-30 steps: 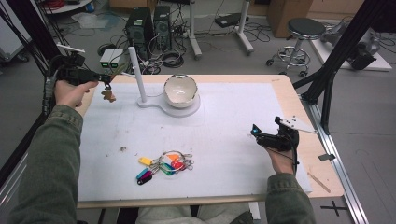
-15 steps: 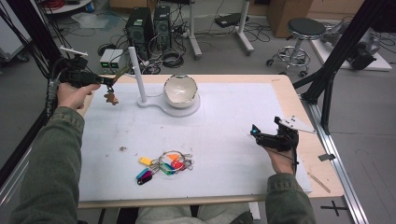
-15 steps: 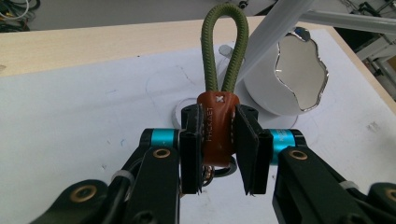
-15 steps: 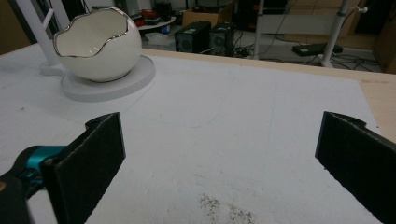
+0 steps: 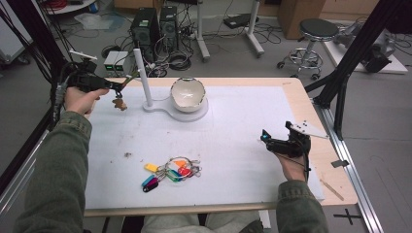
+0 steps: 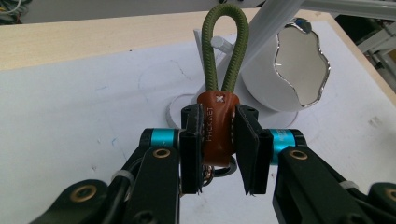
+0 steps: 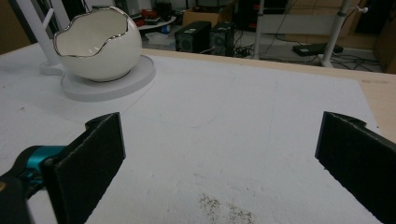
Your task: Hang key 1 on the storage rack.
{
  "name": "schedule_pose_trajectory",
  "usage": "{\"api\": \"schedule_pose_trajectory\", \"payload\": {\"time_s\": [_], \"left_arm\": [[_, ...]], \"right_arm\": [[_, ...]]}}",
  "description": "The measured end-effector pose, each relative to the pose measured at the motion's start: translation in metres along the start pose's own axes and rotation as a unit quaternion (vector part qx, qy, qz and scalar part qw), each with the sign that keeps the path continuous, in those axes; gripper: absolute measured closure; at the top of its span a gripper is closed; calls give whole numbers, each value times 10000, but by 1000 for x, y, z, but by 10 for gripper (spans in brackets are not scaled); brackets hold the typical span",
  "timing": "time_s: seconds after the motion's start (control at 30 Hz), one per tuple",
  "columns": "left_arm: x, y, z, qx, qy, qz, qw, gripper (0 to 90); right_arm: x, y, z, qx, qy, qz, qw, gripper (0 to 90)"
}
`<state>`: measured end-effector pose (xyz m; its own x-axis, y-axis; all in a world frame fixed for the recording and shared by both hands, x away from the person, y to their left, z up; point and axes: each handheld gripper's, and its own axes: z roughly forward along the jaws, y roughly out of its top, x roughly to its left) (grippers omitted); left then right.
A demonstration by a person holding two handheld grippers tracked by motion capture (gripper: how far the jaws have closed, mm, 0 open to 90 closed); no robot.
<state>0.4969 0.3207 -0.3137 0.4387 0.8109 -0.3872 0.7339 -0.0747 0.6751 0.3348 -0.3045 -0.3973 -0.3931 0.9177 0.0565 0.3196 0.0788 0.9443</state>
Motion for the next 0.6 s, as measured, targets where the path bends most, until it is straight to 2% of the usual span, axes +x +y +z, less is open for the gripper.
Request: {"api": "schedule_pose_trajectory", "payload": {"time_s": [0.23,0.5,0.6], "left_arm": [[-3,0,6,-27,-80,-23,10000,721],[-2,-5,14,-82,52,-143,9999,718],[-4,-6,18,-8,101,-108,9999,717]], "right_arm": [[0,0,0,12,9,-2,10000,6],[0,0,0,7,8,-30,10000,6],[0,0,1,12,2,-28,10000,6]]}}
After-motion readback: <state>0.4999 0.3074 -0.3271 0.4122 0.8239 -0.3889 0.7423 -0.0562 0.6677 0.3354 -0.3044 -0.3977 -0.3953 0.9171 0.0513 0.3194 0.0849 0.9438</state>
